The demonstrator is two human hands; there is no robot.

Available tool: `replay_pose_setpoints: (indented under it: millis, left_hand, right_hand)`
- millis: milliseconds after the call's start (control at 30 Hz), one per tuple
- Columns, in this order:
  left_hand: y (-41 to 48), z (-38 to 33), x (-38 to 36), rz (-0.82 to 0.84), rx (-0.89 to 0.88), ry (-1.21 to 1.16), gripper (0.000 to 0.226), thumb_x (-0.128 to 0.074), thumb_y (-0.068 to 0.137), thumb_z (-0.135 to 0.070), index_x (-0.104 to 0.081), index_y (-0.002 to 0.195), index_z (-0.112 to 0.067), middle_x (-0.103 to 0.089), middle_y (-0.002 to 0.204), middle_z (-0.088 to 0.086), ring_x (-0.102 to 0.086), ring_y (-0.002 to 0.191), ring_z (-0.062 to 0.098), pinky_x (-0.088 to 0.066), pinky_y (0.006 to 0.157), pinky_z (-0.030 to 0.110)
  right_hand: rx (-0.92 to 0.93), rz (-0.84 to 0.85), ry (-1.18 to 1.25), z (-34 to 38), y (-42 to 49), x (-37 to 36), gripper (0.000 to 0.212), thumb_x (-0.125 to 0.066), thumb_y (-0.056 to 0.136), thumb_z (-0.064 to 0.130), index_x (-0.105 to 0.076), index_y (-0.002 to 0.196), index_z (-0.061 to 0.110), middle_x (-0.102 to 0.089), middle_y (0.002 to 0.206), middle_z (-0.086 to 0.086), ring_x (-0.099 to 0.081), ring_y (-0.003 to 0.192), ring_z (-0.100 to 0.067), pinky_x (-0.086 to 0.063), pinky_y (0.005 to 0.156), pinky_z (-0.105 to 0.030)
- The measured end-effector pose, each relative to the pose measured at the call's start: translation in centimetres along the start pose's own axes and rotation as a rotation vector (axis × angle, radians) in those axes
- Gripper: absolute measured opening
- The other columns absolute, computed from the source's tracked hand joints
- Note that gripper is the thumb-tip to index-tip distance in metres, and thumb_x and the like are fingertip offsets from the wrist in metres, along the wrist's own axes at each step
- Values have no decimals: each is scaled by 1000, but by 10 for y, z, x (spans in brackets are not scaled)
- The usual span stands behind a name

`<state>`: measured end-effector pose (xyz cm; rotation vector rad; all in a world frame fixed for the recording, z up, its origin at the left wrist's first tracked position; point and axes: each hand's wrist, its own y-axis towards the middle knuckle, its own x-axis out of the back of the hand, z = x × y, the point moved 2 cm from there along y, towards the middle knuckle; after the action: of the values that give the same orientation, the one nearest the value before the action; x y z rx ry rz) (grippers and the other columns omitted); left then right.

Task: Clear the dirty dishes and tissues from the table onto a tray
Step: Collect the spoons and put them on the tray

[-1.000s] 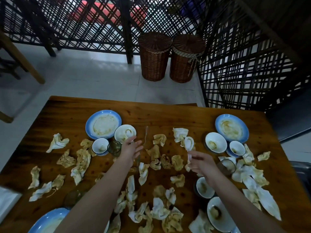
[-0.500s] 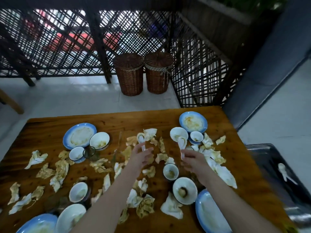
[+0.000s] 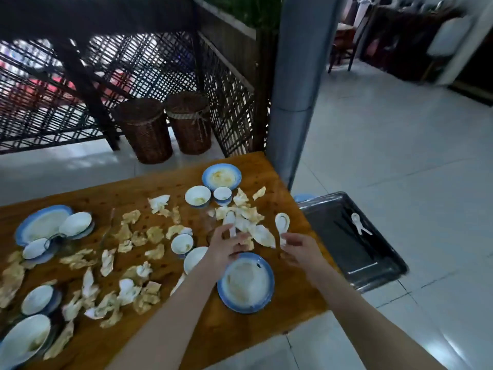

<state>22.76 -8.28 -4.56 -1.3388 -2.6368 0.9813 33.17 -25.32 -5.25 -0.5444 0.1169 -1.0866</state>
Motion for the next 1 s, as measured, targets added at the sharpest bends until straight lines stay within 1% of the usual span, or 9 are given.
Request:
replay_pose_setpoints:
  millis: [133,233,300,367,467,567,733,867,1000]
  left_hand:
    - [-11,23,-49,-13,60,39,47,-63,90,-4,-41,126,-25,-71,97,9,-65,69,21,-42,61,28]
    - [-17,37,-87,-28,73,77,48,-64,90,-6,-39,124,-29,-71,97,9,-64,71,22,-39,55,25]
    - [-19,45,-108,-9,83,86,50,-62,91,-5,-38,125,-32,-71,98,9,-65,73,23,-40,54,25]
    - [-17,54,-125,6,96,112,50,-61,91,-6,-37,125,-35,-71,100,7,-66,80,24,-42,59,26]
    - [-10,62,-145,22,107,142,49,-62,90,-10,-39,123,-37,-73,99,4,-69,84,23,-46,63,28]
    - [3,70,-165,31,114,173,49,-65,88,-15,-41,124,-37,-74,96,1,-72,84,21,-50,68,31]
    - [33,77,-202,44,119,140,47,-62,91,-10,-41,128,-28,-74,97,6,-71,85,24,-50,67,31]
    - [66,79,-240,36,178,51,44,-54,94,-4,-39,135,-12,-69,105,10,-66,82,25,-45,63,29]
    - [105,86,-283,55,258,46,37,-40,100,-2,-40,137,-2,-72,79,2,-65,69,20,-36,58,25]
  right_hand:
    - [-26,-31,39,-18,-11,59,22,-60,90,4,-63,104,21,-65,95,2,-66,83,-18,-55,75,-31]
    - [-44,-51,67,-29,-18,102,25,-61,89,3,-62,109,18,-65,95,0,-66,83,-19,-56,74,-31]
    - [-30,-52,107,-36,-22,125,29,-61,88,1,-60,114,14,-66,95,-6,-65,77,-19,-57,66,-30]
    - [-18,-64,129,-43,-25,145,33,-61,88,-1,-59,118,12,-65,98,-9,-63,73,-19,-49,51,-20]
    - [-27,-89,121,-52,-23,168,35,-62,87,0,-58,119,11,-65,104,-10,-66,81,-20,-49,57,-21]
    - [-57,-105,141,-58,-17,189,32,-60,88,-1,-59,117,11,-65,105,-13,-65,74,-19,-51,56,-24]
    - [-80,-124,175,-61,6,222,28,-59,88,-3,-59,112,11,-63,106,-14,-62,68,-19,-47,49,-18]
    - [-103,-144,174,-63,38,254,29,-59,87,-4,-60,114,7,-64,103,-16,-60,65,-19,-46,54,-23]
    - [-162,-162,173,-65,67,289,32,-58,85,-6,-60,114,8,-63,97,-8,-60,61,-16,-47,52,-20]
